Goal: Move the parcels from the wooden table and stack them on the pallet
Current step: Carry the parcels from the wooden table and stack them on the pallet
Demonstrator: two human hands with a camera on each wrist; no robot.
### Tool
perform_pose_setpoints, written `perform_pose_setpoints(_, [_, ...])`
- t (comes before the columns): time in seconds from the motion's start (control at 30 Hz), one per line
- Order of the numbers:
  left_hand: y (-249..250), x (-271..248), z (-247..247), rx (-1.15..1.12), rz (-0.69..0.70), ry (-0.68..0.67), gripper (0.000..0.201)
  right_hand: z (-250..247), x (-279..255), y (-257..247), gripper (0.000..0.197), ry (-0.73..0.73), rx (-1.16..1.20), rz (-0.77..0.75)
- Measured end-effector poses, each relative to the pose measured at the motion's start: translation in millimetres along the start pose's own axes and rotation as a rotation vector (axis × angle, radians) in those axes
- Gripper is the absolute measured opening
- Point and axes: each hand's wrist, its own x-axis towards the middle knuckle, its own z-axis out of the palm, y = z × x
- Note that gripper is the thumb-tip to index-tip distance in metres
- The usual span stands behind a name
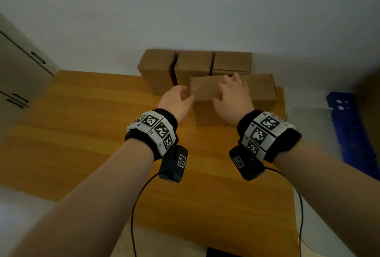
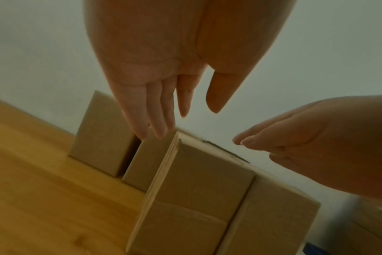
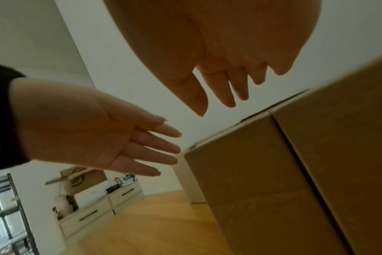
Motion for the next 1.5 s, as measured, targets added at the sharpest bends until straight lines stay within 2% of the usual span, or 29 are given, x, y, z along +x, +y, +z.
perform_pose_setpoints(0.13, [-2.8, 34.6, 15.1, -0.044, -0.076, -0.062, 0.06, 17.8, 11.8, 4.7, 0.053, 0.014, -0.165, -0.034])
perform_pose_setpoints(0.3, [-5.5, 55.6, 24.0, -0.133, -0.078, -0.105, 0.06, 26.4, 10.5, 7.5, 0.049, 0.092, -0.145, -0.094])
perform_pose_setpoints(0.43, [-9.1, 53.3, 24.6, -0.172, -0.082, -0.141, 0.068, 27.0, 3.4, 4.8, 0.048, 0.092, -0.101, -0.1])
perform_pose_setpoints(0.57, [-15.3, 34.3, 22.4, -0.223, -0.105, -0.176, 0.063, 25.0, -11.0, -1.5, 0.05, 0.047, -0.065, -0.088])
perform_pose_setpoints(0.67, [-24.9, 15.2, 22.4, -0.224, -0.098, -0.2, 0.068, 27.7, -32.5, -9.8, 0.051, 0.027, 0.09, -0.038])
perform_pose_setpoints(0.77, [-36.6, -7.0, 24.4, -0.23, -0.115, -0.244, 0.075, 33.0, -59.9, -17.6, 0.058, 0.07, 0.311, 0.081])
perform_pose_setpoints(0.9, [-54.9, -40.4, 25.6, -0.298, -0.116, -0.282, 0.072, 40.1, -95.1, -24.5, 0.069, 0.114, 0.582, 0.2])
perform_pose_setpoints(1.03, [-68.9, -85.6, 13.4, -0.329, -0.023, -0.247, 0.073, 42.0, -135.0, -37.8, 0.071, 0.212, 0.687, 0.244])
perform_pose_setpoints(1.17, [-64.0, -132.7, -13.9, -0.287, 0.165, -0.183, 0.069, 29.9, -180.1, -58.4, 0.069, 0.282, 0.648, 0.276])
perform_pose_setpoints(1.3, [-46.7, -180.5, -39.2, -0.277, 0.294, -0.099, 0.063, 7.7, -223.3, -74.4, 0.059, 0.442, 0.646, 0.25])
perform_pose_setpoints(1.5, [-0.6, -239.2, -61.1, -0.421, 0.372, 0.028, 0.055, -38.9, -278.3, -82.3, 0.038, 0.651, 0.762, 0.199])
